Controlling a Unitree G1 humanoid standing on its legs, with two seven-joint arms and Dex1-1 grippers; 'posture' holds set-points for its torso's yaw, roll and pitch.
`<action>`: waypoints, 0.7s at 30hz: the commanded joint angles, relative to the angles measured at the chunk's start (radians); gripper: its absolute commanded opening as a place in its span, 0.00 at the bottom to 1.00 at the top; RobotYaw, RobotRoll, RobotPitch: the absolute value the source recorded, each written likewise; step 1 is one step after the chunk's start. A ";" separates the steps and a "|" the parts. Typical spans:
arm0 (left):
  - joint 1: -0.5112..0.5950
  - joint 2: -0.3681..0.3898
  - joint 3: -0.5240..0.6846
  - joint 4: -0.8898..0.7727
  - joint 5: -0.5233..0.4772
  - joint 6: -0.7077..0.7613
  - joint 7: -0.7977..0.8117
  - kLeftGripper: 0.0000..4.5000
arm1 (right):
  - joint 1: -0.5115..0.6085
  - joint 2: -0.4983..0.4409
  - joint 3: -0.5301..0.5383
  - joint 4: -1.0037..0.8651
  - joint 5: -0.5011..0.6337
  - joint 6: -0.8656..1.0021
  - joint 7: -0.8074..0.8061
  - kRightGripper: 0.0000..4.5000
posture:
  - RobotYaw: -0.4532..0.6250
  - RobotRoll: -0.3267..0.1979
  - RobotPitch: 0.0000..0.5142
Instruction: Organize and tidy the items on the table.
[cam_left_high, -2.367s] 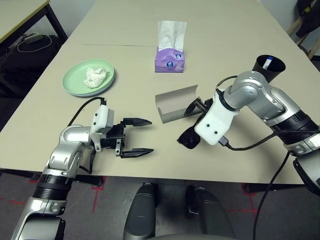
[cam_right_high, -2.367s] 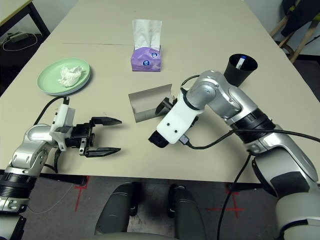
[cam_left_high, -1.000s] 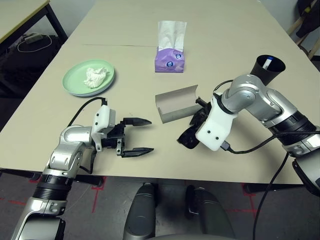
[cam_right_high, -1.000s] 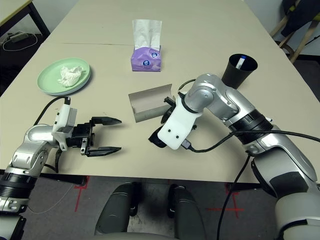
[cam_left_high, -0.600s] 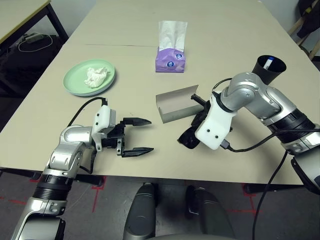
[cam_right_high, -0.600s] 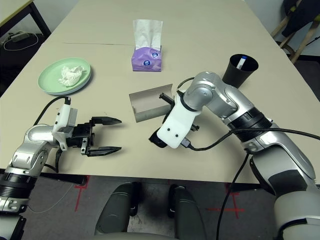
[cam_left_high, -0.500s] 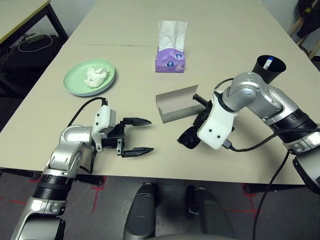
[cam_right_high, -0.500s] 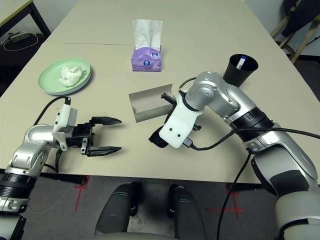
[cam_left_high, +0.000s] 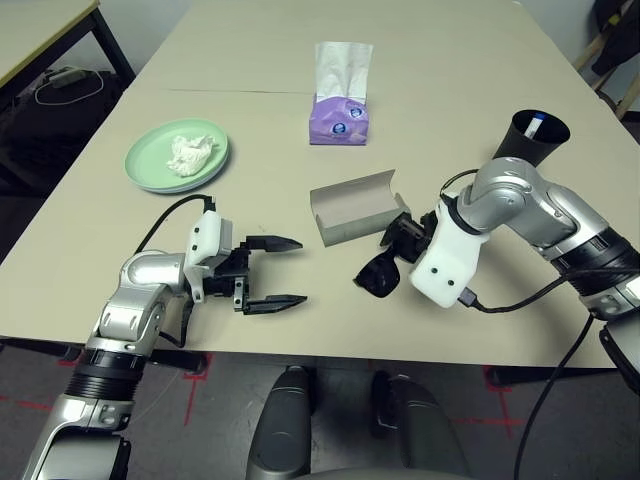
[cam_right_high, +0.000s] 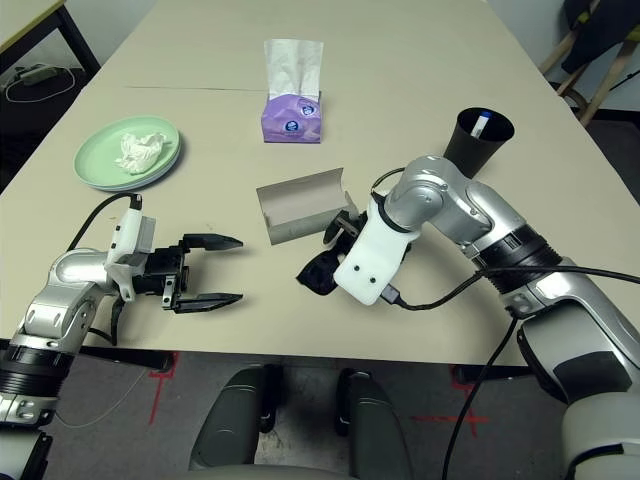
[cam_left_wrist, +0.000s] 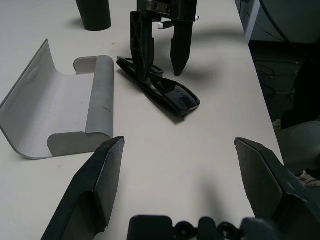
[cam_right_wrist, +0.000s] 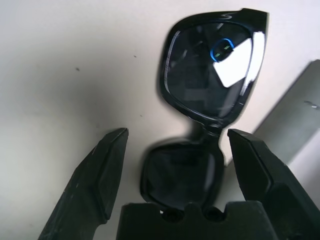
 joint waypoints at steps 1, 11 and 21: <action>-0.003 0.001 -0.019 0.017 0.020 -0.010 -0.002 1.00 | 0.005 0.012 0.005 0.017 -0.014 0.000 -0.026 0.99 | 0.64 0.62 0.31; 0.009 0.002 -0.017 0.009 0.025 -0.014 0.004 1.00 | -0.088 0.078 0.013 0.166 -0.041 -0.067 -0.072 0.99 | 0.65 0.62 0.30; 0.018 0.001 -0.017 0.010 0.026 -0.021 0.006 1.00 | -0.109 0.100 0.007 0.083 0.045 0.031 0.039 0.99 | 0.65 0.62 0.28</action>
